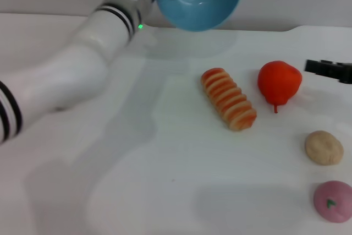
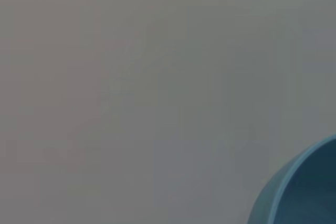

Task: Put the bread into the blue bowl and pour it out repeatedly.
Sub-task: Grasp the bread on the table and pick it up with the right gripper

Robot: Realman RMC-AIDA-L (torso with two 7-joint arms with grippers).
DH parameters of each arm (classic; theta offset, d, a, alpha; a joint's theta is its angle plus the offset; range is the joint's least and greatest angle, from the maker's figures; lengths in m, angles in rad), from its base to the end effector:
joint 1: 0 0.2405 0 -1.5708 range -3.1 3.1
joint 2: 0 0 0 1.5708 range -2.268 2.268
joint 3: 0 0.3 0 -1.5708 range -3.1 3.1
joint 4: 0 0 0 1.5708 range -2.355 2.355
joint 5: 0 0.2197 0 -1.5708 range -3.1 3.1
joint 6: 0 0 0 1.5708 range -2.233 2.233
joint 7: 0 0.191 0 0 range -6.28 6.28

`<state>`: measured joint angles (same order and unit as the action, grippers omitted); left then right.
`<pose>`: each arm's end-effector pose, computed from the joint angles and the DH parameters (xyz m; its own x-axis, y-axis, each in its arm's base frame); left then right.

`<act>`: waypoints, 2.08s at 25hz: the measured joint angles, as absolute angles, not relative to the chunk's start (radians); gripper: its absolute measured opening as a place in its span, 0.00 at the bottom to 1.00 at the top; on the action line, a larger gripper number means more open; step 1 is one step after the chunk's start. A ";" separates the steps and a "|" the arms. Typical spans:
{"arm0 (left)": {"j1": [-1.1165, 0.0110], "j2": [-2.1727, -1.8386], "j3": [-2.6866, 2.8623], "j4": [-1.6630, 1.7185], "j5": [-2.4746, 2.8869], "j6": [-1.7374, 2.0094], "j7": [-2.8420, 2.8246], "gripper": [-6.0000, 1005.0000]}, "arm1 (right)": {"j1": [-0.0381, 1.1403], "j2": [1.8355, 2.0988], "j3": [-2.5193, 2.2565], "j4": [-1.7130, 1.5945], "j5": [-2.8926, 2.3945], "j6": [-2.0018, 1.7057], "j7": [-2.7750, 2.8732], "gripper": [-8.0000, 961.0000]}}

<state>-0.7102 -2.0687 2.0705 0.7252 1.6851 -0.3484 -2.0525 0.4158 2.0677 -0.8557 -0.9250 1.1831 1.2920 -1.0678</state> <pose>-0.1943 0.5210 -0.1070 0.9289 0.0951 0.3580 0.3689 -0.3248 -0.8709 0.3133 0.4051 -0.0186 0.4696 -0.6753 -0.5687 -0.8679 -0.4714 -0.1568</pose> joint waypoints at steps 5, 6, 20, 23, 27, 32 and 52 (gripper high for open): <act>-0.690 -2.060 1.729 0.729 1.670 0.053 -2.058 0.01 | 0.529 2.068 -0.883 -0.911 1.037 1.274 -1.043 0.59; -0.694 -2.055 1.619 0.710 1.676 0.177 -2.061 0.01 | 0.552 2.069 -0.896 -0.909 1.014 1.272 -1.032 0.59; -0.675 -1.950 1.327 0.689 2.157 0.841 -2.567 0.00 | 0.826 2.072 -1.258 -0.715 0.786 1.011 -0.788 0.59; -0.658 -1.952 1.312 0.731 2.186 0.905 -2.590 0.01 | 0.868 2.078 -1.330 -0.630 0.790 0.934 -0.781 0.59; -0.645 -1.971 1.301 0.779 2.222 0.926 -2.593 0.01 | 0.877 2.082 -1.382 -0.572 0.834 0.860 -0.770 0.59; -0.669 -1.981 1.299 0.789 2.250 0.934 -2.595 0.01 | 0.870 2.084 -1.446 -0.515 0.931 0.794 -0.773 0.59; -0.699 -2.009 1.298 0.860 2.261 1.006 -2.597 0.00 | 0.809 2.088 -1.626 -0.426 1.194 0.578 -0.910 0.51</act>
<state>-0.6991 -2.0088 1.2977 0.8602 2.2611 1.0062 -2.5968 0.8094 2.0880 -1.6263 -0.4262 1.1943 0.5781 -0.9098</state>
